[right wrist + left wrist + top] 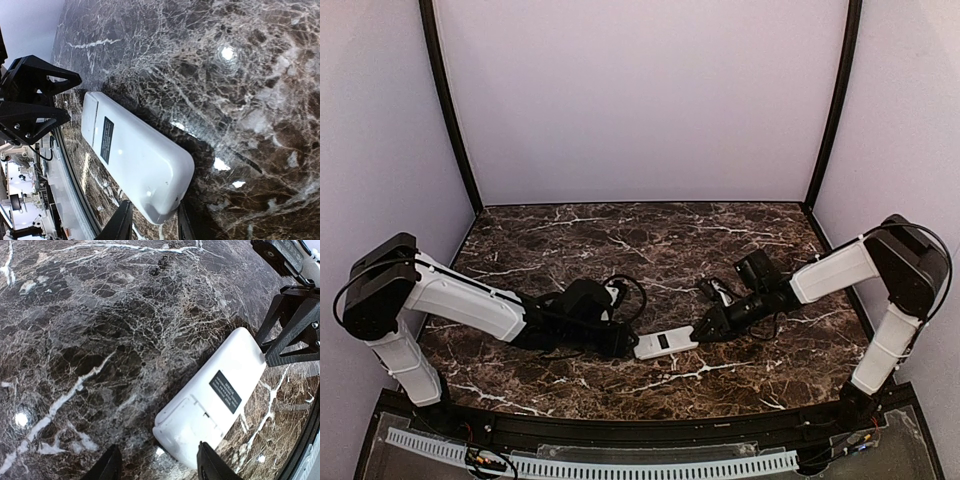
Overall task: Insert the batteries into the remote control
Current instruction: Hold the remote control at the center of the board.
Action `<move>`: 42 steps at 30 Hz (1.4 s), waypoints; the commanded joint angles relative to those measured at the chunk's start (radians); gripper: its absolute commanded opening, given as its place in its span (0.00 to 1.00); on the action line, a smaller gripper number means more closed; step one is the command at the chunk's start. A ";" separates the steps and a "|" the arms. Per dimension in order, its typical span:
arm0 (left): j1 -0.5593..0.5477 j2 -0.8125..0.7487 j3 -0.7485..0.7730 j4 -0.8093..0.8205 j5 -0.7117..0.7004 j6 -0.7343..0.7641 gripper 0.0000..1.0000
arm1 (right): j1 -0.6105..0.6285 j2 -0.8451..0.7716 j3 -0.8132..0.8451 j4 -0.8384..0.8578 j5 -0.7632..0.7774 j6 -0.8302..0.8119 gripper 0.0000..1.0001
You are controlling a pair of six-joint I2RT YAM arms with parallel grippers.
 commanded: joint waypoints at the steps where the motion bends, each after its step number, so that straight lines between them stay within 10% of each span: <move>1: -0.004 0.014 0.035 0.001 -0.001 -0.013 0.52 | 0.029 0.007 -0.027 0.054 -0.022 0.044 0.30; 42: 0.007 0.041 0.095 -0.074 -0.054 0.024 0.42 | 0.089 0.006 -0.070 0.143 -0.028 0.136 0.26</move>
